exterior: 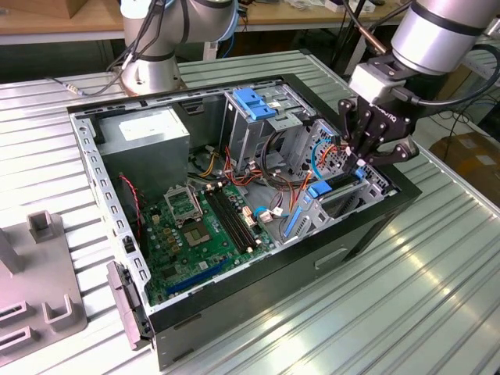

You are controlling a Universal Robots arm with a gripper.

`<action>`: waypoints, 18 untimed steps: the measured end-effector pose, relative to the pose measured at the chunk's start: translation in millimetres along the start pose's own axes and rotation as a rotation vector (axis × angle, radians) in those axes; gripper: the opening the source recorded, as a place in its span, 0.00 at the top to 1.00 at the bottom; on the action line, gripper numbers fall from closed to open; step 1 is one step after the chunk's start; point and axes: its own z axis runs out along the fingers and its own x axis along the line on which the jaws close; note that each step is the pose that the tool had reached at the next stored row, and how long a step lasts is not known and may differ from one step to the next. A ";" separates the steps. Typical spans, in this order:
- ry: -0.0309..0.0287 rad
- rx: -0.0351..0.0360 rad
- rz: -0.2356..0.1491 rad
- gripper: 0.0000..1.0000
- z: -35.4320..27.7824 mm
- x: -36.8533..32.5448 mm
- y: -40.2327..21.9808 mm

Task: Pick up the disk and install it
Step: 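Insert the first disk wire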

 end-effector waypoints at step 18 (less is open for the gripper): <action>0.0008 0.0053 -0.057 0.90 -11.6 0.5 -7.0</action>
